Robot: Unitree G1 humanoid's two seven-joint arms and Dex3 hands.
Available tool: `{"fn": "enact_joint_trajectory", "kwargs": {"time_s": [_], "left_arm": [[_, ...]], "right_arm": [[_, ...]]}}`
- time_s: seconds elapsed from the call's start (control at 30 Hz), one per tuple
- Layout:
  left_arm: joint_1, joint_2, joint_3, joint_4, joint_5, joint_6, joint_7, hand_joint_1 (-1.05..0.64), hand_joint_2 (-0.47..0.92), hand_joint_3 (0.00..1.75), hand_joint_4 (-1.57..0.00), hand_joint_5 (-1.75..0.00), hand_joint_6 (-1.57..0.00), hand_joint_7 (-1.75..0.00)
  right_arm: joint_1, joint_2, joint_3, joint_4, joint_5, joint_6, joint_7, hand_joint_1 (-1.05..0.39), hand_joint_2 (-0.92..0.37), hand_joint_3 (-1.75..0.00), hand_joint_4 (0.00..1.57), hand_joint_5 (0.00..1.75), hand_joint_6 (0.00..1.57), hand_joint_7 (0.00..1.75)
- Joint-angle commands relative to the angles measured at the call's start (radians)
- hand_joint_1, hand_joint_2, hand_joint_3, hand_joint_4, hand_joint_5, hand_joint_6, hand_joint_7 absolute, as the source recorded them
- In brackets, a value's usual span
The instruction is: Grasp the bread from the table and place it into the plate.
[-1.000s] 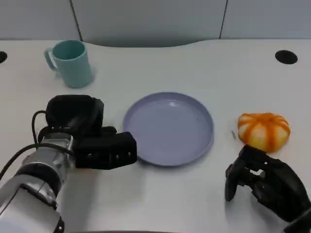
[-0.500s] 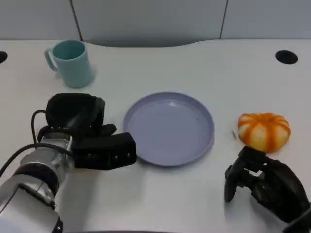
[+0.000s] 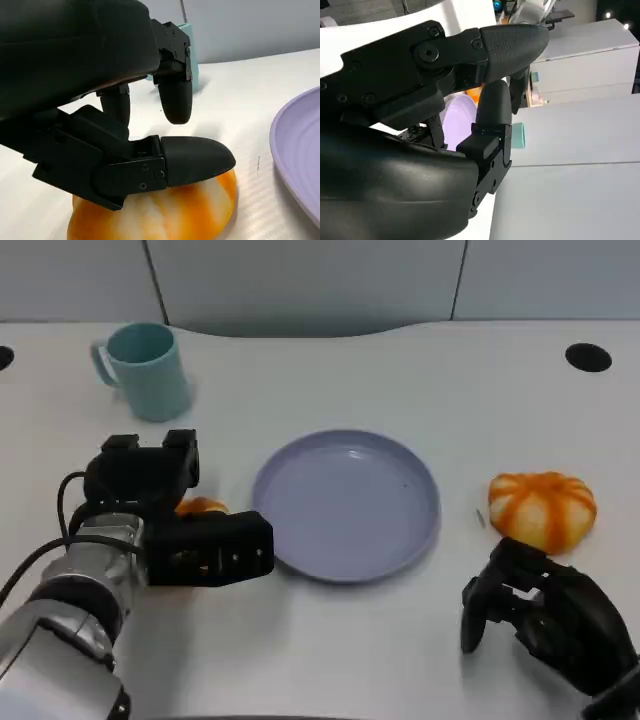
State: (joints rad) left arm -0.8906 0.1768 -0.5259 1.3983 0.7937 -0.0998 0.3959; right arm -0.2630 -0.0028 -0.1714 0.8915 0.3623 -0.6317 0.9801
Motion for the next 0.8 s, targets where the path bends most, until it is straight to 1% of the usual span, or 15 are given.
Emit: {"fn": "enact_joint_trajectory", "kwargs": {"time_s": [0.03,0.13,0.3,0.4,0.47,0.6,0.73,0.8], "left_arm": [[-0.007,0.007,0.001,0.004,-0.003,0.007,-0.019,-1.05,0.92,0.82,0.0,-1.75,0.0,-1.75],[-0.007,0.008,0.005,0.004,-0.006,0.007,-0.025,-1.05,0.92,0.82,0.0,-1.75,0.0,-1.75],[-0.006,0.01,-0.004,0.005,0.003,0.012,-0.023,-1.05,0.92,0.83,0.0,-1.75,0.0,-1.75],[-0.006,0.009,0.002,0.004,-0.003,0.007,-0.02,-1.05,0.92,0.84,0.0,-1.75,0.0,-1.75],[-0.004,0.008,0.011,0.003,-0.012,-0.003,-0.012,-1.05,0.92,0.84,0.0,-1.75,0.0,-1.75],[-0.001,0.006,0.022,0.002,-0.019,-0.014,0.004,-1.05,0.92,0.84,0.0,-1.75,0.0,-1.75],[-0.001,0.005,0.018,0.003,-0.011,-0.005,0.008,-1.05,0.92,0.83,0.0,-1.75,0.0,-1.75],[-0.001,0.005,0.014,0.003,-0.007,-0.001,0.01,-1.05,0.92,0.84,0.0,-1.75,0.0,-1.75]], "right_arm": [[0.004,-0.011,-0.005,-0.004,0.009,0.02,0.002,-0.75,-0.92,-0.25,0.63,1.67,0.55,1.39],[-0.003,-0.005,-0.014,0.006,0.027,0.02,0.03,-0.73,-0.92,-0.24,0.65,1.63,0.56,1.36],[-0.001,-0.012,-0.006,0.001,-0.002,0.003,-0.001,-0.76,-0.92,-0.25,0.65,1.64,0.57,1.36],[-0.002,-0.006,-0.013,0.005,0.013,0.011,0.01,-0.73,-0.92,-0.25,0.64,1.66,0.56,1.36],[0.002,-0.006,-0.01,0.0,0.006,0.002,0.001,-0.76,-0.92,-0.26,0.64,1.67,0.55,1.37],[-0.002,-0.017,-0.003,0.001,-0.01,-0.005,-0.004,-0.75,-0.92,-0.28,0.63,1.7,0.54,1.4],[-0.012,-0.025,-0.001,0.02,-0.021,-0.036,-0.004,-0.75,-0.92,-0.29,0.62,1.72,0.52,1.42],[-0.008,-0.022,-0.002,0.009,-0.016,-0.011,-0.011,-0.75,-0.92,-0.28,0.63,1.72,0.53,1.42]]}}
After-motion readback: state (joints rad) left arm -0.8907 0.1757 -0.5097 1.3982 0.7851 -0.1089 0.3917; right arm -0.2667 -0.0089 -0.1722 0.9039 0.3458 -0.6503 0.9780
